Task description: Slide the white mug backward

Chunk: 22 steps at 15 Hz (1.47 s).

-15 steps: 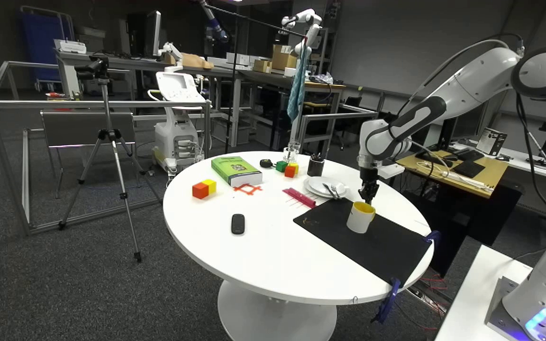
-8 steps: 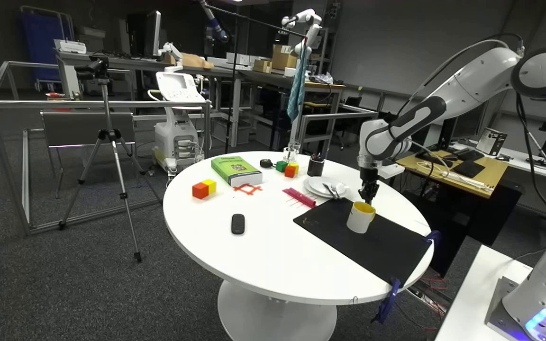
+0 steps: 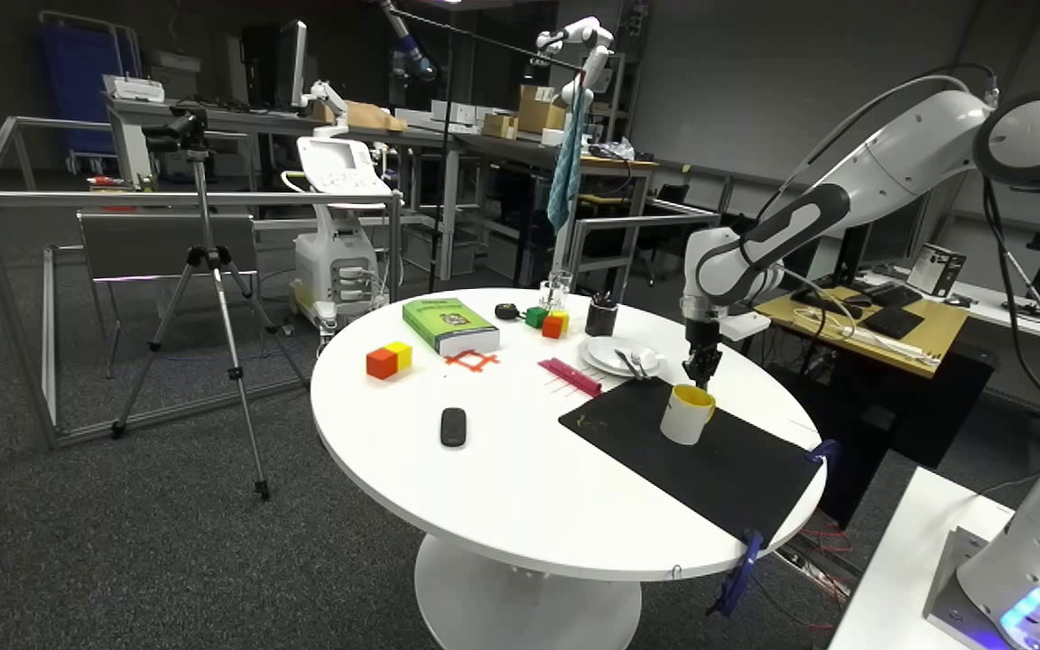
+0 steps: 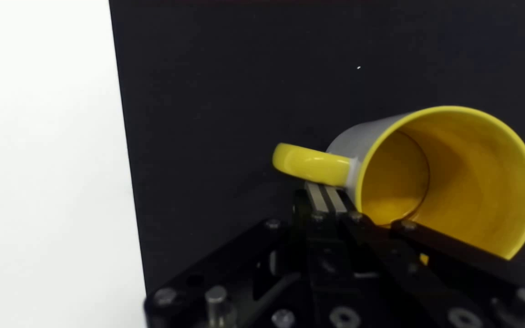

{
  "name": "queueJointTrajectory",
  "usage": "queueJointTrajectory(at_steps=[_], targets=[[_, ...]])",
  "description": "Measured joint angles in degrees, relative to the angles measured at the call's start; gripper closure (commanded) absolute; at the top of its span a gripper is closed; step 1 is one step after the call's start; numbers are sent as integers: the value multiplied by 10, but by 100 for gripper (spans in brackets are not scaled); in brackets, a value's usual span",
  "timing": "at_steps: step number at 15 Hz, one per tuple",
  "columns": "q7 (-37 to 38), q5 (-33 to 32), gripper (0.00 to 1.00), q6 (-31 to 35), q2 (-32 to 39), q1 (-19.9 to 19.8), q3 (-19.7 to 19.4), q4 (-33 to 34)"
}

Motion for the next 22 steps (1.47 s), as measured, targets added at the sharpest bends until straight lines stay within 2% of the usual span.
queueJointTrajectory(at_steps=[12,18,22], targets=[[0,1,100,4,0,0,1,8],[-1,5,100,87,0,0,4,8],[-1,35,100,127,0,-2,14,8]])
